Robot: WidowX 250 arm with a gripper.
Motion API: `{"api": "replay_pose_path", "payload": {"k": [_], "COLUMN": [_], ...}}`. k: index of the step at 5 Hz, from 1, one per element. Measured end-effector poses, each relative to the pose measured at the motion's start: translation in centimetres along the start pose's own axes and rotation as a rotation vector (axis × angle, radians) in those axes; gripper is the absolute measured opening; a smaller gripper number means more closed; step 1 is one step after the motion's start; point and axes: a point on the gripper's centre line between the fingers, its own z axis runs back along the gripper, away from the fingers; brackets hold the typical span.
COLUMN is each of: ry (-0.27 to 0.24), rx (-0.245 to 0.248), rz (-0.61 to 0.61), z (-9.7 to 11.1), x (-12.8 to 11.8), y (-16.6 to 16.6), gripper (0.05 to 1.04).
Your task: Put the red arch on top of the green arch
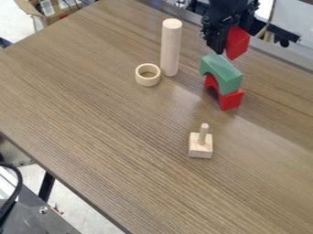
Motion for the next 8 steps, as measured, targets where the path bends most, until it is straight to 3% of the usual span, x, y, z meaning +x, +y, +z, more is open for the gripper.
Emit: {"api": "replay_pose_path", "payload": {"k": [7, 8], "ry": [0.007, 0.007], "rx": [0.023, 0.03], "rz": [-0.019, -0.023], "z": [-0.6, -0.6], "x": [-1.8, -2.1], "y": [0.6, 0.7], "gripper": [0.604, 0.671]}}
